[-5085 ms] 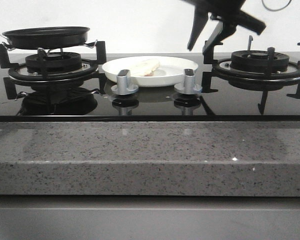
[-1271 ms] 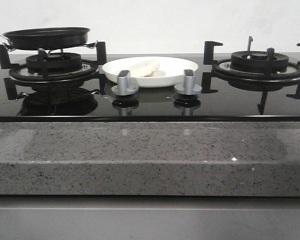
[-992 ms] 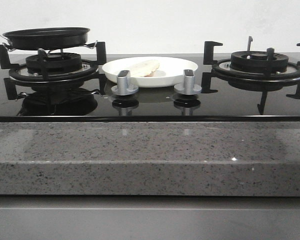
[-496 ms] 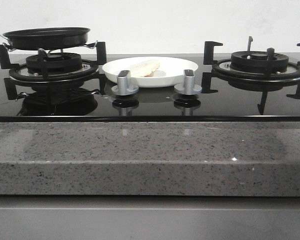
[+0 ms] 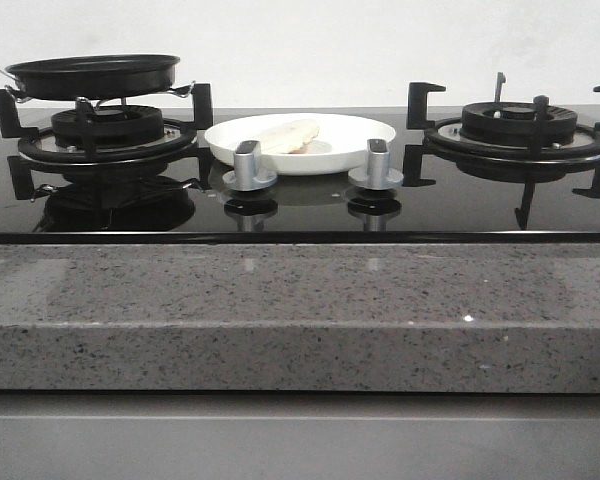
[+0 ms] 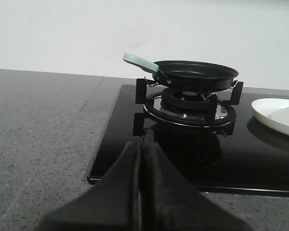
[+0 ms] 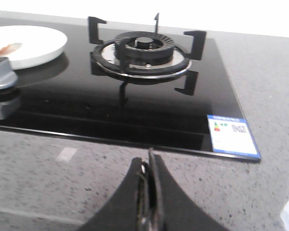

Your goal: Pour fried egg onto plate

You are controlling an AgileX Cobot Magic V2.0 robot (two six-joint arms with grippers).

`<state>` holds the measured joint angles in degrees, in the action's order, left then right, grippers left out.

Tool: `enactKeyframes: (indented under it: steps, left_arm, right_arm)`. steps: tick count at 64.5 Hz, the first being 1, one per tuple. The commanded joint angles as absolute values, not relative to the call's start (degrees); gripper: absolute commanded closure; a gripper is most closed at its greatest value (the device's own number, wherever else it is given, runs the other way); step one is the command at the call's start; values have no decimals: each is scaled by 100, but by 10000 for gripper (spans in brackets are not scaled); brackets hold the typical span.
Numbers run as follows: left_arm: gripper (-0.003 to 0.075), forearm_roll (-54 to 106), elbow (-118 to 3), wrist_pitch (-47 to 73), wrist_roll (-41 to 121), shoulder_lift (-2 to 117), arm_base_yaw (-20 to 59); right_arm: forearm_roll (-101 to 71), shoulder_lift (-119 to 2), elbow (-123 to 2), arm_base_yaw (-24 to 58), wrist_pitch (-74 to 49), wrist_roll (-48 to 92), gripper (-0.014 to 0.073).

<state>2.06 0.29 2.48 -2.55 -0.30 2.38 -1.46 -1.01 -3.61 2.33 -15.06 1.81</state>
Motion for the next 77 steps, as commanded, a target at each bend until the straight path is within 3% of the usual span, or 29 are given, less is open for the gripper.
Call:
enactKeyframes:
  steps: [1, 22, 41, 77]
  left_arm:
    - [739, 252, 62, -241, -276, -134, 224]
    - [739, 252, 62, -241, -276, -134, 224]
    - [739, 252, 62, -241, -276, -134, 224]
    - [739, 252, 62, -241, -276, -134, 224]
  right_arm:
    - [-88, 64, -186, 172, -597, 243, 660]
    - [-88, 168, 123, 151, 103, 243, 660]
    - [-88, 168, 123, -249, 71, 243, 660]
    - [-88, 168, 123, -249, 71, 243, 660]
